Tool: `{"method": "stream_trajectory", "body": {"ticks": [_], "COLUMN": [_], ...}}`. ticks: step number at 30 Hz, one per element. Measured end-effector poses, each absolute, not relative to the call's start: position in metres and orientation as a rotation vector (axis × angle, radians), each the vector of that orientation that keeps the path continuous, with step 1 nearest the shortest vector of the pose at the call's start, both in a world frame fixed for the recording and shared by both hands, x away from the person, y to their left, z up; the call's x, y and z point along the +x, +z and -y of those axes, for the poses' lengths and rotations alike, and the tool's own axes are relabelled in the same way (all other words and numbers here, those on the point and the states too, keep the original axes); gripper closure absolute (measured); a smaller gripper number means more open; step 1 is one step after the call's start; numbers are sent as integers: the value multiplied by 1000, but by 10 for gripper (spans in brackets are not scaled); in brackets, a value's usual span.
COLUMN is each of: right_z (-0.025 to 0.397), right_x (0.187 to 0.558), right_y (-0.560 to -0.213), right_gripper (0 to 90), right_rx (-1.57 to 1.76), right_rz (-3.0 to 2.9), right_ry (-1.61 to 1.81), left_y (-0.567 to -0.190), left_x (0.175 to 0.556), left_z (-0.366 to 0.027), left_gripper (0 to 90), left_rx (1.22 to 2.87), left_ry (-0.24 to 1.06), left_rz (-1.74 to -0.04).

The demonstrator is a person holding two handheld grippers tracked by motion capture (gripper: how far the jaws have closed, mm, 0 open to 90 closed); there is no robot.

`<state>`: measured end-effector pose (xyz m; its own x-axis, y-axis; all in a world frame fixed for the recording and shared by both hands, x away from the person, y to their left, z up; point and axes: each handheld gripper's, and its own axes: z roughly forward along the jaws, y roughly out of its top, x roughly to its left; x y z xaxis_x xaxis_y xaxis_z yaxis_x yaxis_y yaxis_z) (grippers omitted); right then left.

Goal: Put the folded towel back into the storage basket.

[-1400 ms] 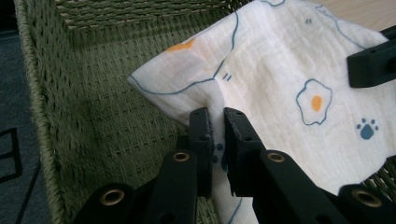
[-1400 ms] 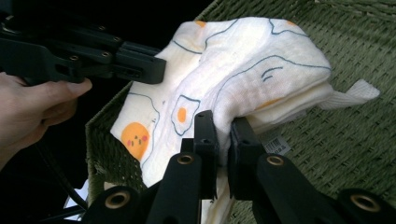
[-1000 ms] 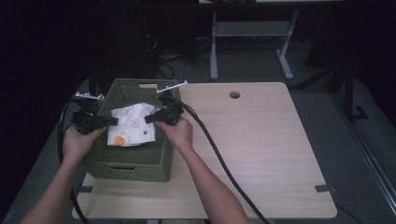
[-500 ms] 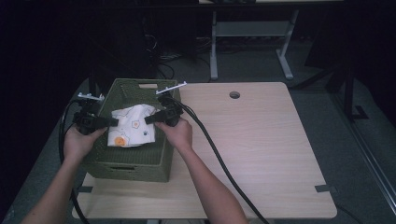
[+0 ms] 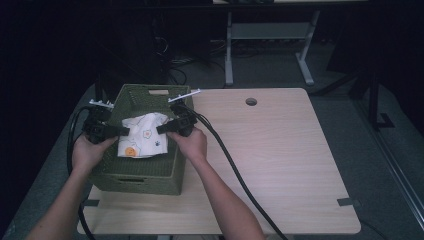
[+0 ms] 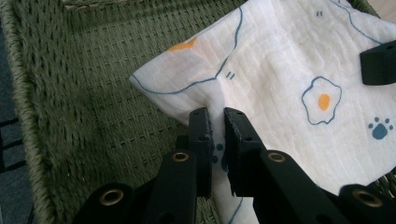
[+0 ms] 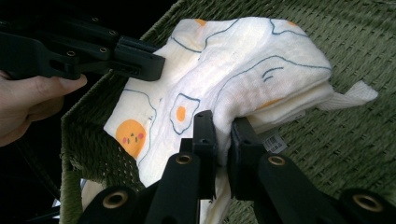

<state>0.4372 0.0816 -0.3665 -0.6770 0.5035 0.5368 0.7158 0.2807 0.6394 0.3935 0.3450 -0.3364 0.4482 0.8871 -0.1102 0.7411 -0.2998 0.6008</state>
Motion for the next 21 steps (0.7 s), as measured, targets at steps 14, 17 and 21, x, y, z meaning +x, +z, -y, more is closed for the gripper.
{"method": "stream_trajectory", "body": {"ticks": [14, 17, 21], "right_z": [-78, -77, -76], "right_x": [436, 436, 435], "right_y": [-366, -366, -366], "right_gripper": [823, 823, 822], "right_rx": [-1144, -1147, -1151], "right_rz": [2329, 2326, 2325], "right_ry": [-1358, -1365, -1359], "left_y": [-333, -332, -333], "left_x": [396, 397, 399], "left_z": [-341, -340, -339], "left_gripper": [822, 822, 822], "left_rx": [2117, 2120, 2122], "left_ry": [329, 335, 333], "left_rz": [-1346, -1342, -1345]}}
